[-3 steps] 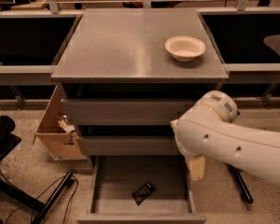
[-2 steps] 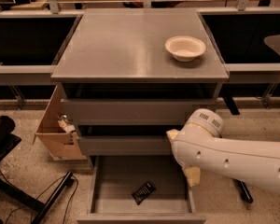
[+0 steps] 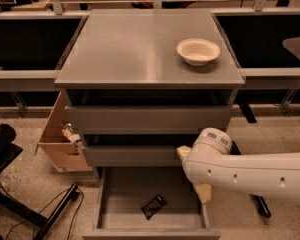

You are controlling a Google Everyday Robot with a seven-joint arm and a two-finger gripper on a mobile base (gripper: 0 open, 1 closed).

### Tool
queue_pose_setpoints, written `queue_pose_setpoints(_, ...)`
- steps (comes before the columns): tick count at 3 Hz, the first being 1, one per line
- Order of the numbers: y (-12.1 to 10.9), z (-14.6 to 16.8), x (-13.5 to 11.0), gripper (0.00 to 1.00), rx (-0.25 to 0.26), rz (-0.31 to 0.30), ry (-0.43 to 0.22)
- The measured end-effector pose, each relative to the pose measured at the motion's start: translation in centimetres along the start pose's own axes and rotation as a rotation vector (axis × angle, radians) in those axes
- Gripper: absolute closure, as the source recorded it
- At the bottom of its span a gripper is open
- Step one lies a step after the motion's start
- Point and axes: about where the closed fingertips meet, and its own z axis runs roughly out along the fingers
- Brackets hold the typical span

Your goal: Pick rxbar chocolate from bottom drawer and place on counter

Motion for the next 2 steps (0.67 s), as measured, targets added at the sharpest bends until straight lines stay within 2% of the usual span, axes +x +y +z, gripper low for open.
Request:
queue_pose_setpoints(1, 0.6, 3.8, -1.5, 0.0, -0.038, -0.031, -0.041)
queue_pose_setpoints(2, 2.1, 10.2, -3.8, 0.0, -0.067, -0.077, -0.093)
